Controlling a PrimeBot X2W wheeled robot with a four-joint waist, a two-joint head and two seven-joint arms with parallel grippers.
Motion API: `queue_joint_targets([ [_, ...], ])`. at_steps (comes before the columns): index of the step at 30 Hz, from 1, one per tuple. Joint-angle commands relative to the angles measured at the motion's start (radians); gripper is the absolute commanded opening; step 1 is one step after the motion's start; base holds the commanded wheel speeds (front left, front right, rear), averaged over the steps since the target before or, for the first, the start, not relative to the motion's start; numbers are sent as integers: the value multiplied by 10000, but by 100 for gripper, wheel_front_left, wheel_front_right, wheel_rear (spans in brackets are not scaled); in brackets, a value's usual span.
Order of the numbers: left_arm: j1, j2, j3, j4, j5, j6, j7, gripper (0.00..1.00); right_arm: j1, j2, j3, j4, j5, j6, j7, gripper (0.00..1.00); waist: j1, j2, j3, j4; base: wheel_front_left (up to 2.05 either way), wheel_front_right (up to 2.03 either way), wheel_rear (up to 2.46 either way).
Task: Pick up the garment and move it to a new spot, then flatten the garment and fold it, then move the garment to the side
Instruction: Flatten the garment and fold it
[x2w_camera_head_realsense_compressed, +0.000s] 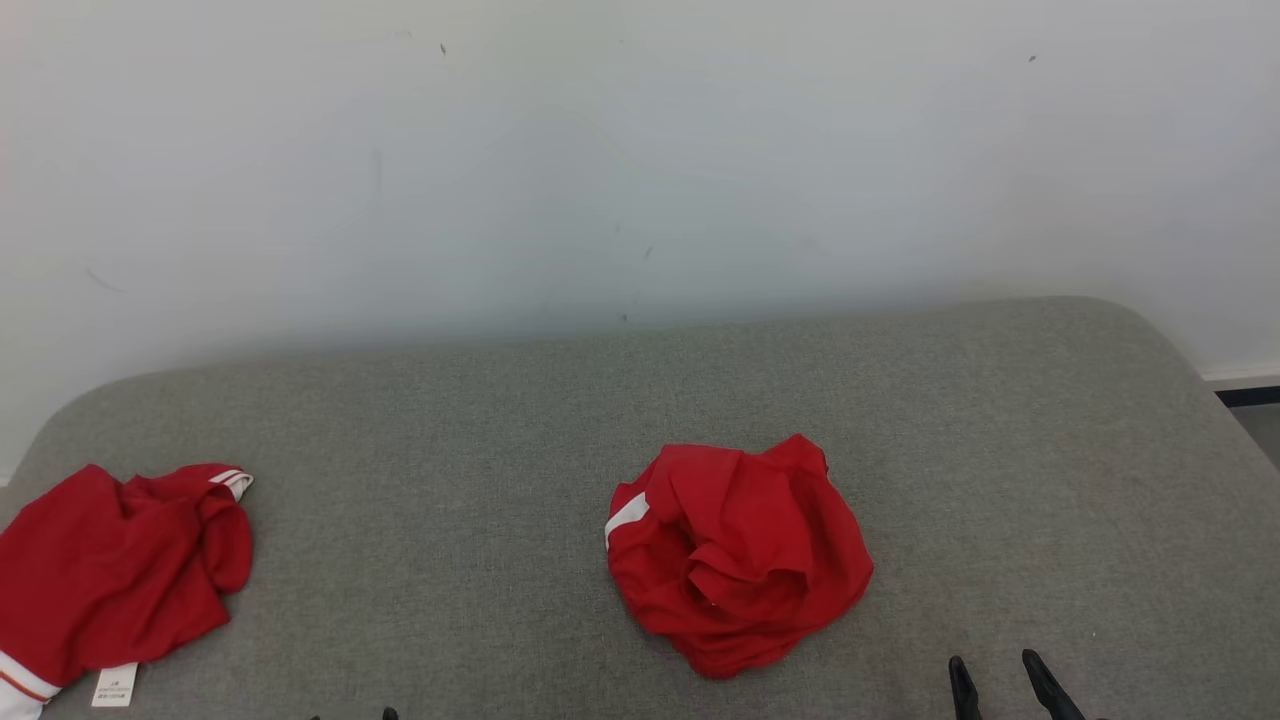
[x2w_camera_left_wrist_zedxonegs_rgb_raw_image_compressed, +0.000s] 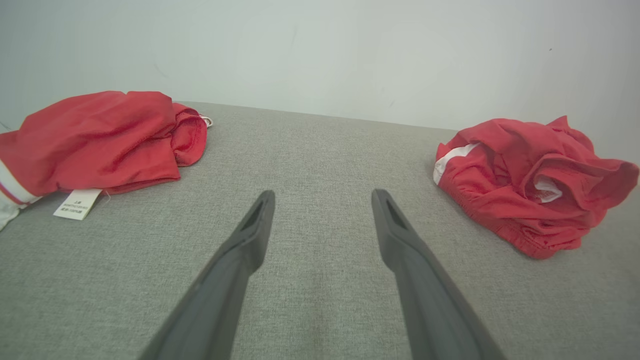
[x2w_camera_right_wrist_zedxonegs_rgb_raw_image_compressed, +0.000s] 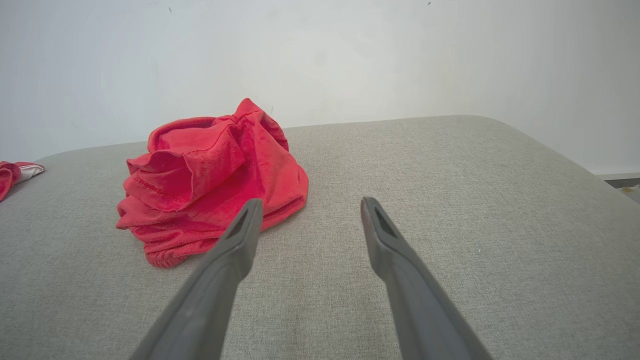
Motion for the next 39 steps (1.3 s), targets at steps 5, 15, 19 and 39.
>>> queue_joint_targets([
  [5,-41,-18,-53,-107,16,86,-34,100,18,37,-28,-43,-22,-21,-3,100,0,0,33,-1,0,0,0],
  [15,-351,-16,-112,159,-253,61,-34,100,-52,83,80,-78,-29,-21,38,100,0,0,117,-156,0,0,0],
  [19,-970,-17,-218,879,-398,-35,-34,100,-176,2,168,-118,-2,-21,94,100,0,0,214,-473,0,0,0],
  [39,-5051,-7,-1551,4644,-4198,1478,2594,100,-817,-101,1018,-189,146,-22,226,100,0,0,778,-3322,0,0,0],
])
